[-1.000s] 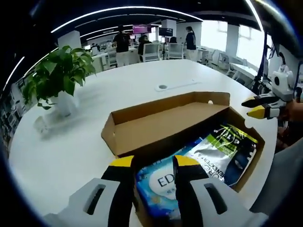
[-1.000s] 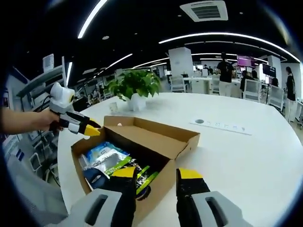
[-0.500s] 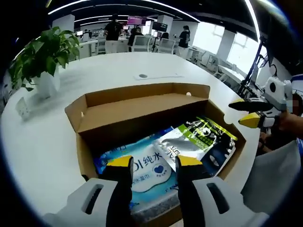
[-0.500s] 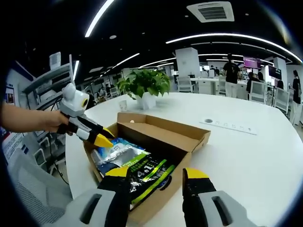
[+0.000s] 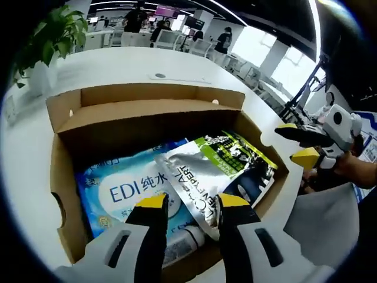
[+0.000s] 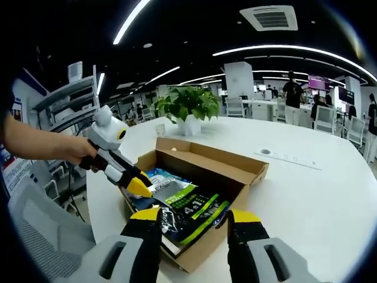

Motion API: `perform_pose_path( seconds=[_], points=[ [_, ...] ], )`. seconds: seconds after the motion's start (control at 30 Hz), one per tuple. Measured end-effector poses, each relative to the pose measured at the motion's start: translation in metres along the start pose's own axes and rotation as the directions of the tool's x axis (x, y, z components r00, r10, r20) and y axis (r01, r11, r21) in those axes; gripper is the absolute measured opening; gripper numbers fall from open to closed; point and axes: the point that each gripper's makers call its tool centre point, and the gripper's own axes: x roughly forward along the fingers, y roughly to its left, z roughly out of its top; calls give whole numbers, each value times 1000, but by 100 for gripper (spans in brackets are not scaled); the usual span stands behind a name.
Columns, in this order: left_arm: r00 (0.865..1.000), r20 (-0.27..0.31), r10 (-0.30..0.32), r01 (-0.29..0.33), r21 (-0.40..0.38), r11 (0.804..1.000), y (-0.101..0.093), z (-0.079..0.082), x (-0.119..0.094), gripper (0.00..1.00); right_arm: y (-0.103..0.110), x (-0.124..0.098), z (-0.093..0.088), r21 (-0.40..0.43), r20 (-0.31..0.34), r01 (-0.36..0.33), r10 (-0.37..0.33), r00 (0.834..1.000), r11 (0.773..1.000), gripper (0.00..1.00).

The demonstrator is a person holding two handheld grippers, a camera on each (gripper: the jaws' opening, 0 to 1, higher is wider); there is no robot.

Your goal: Operate the shoe box by opening the lid, removing the specified soft item, and placing it in the target area until the item is outside and the box remains undamaged.

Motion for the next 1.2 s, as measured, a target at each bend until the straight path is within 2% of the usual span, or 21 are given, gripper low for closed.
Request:
perform_pose_path(
  seconds=[0.1, 0.13, 0.3, 0.63, 0.93, 1.1, 1.2],
  points=[
    [1000, 12, -24, 24, -31, 999, -2, 2, 0, 16, 2, 0, -1, 3, 0, -2, 2, 1000, 1000, 41],
    [1000, 14, -15, 15, -41, 999, 1, 2, 1, 12, 2, 0, -1, 3, -1, -3, 3, 1000, 1000, 41],
    [1000, 27, -12, 14, -74, 997, 5, 4, 0, 3, 4, 1, -5, 6, -9, -5, 5, 1000, 1000, 41],
    [998, 52, -24, 29, -95, 995, 3, 6, -1, 0, 6, 5, -5, 7, -18, -10, 10, 1000, 1000, 40],
    [998, 58, -5, 10, -80, 997, 5, 7, -6, 0, 7, 13, -5, 17, -36, -14, 15, 999, 1000, 41],
    [998, 61, 12, -8, -64, 998, 12, 8, -14, 0, 12, 21, -6, 20, -56, -30, 31, 998, 999, 41],
    [998, 60, 31, -32, 3, 999, 18, 8, -20, 0, 15, 28, -8, 33, -71, -45, 47, 996, 998, 41]
  ],
)
